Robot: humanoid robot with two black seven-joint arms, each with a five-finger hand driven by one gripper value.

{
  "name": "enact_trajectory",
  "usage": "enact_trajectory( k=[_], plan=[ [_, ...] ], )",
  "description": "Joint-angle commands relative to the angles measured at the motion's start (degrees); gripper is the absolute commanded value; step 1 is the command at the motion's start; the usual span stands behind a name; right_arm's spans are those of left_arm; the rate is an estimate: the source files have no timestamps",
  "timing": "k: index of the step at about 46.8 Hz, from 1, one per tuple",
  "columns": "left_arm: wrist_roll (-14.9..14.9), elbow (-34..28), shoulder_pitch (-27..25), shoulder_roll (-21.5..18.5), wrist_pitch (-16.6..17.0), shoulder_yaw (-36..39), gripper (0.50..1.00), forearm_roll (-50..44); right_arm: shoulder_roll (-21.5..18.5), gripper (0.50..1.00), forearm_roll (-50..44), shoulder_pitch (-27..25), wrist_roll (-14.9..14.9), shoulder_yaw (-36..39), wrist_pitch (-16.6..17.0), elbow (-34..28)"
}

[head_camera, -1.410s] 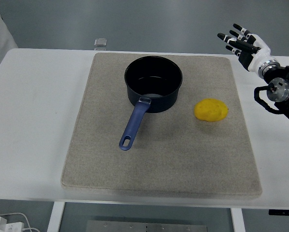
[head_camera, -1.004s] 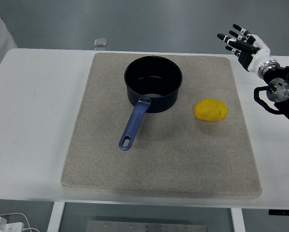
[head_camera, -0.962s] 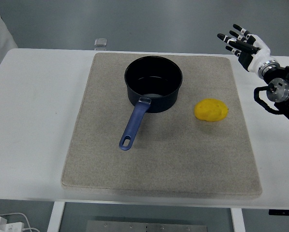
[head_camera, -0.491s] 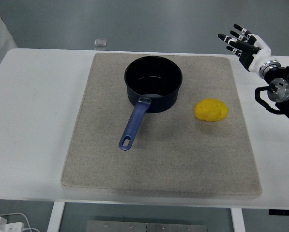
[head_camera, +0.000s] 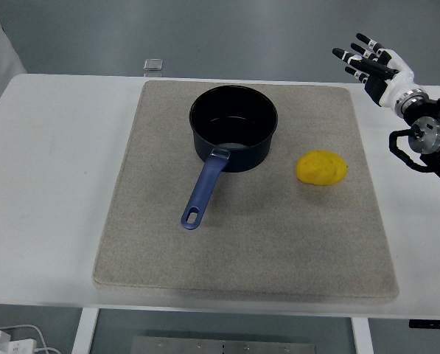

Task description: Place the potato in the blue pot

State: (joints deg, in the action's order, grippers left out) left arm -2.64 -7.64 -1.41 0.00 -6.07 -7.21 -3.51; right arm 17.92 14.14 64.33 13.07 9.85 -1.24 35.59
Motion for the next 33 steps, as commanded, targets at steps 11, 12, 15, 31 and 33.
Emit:
enact_trajectory(
  k=[11, 12, 15, 31, 33],
  plan=[
    [0.00, 0.00, 0.00, 0.00, 0.00, 0.00, 1.000, -0.01, 0.98, 0.956, -2.89, 0.36, 0.20, -0.45, -0.51, 2.37],
    [0.00, 0.00, 0.00, 0.00, 0.00, 0.00, 1.000, -0.01, 1.50, 0.956, -3.76, 0.45, 0.20, -0.36, -0.60, 3.08],
    [0.00, 0.00, 0.00, 0.00, 0.00, 0.00, 1.000, -0.01, 3.26, 0.954, -7.28, 0.54, 0.20, -0.36, -1.13, 6.24],
    [0.00, 0.00, 0.00, 0.00, 0.00, 0.00, 1.000, -0.01, 13.19, 0.952, -32.15, 3.09, 0.29, -1.68, -3.77, 22.85],
    [0.00, 0.00, 0.00, 0.00, 0.00, 0.00, 1.000, -0.01, 14.25, 0.952, -34.09, 3.09, 0.29, -2.55, -3.77, 23.56]
  ],
)
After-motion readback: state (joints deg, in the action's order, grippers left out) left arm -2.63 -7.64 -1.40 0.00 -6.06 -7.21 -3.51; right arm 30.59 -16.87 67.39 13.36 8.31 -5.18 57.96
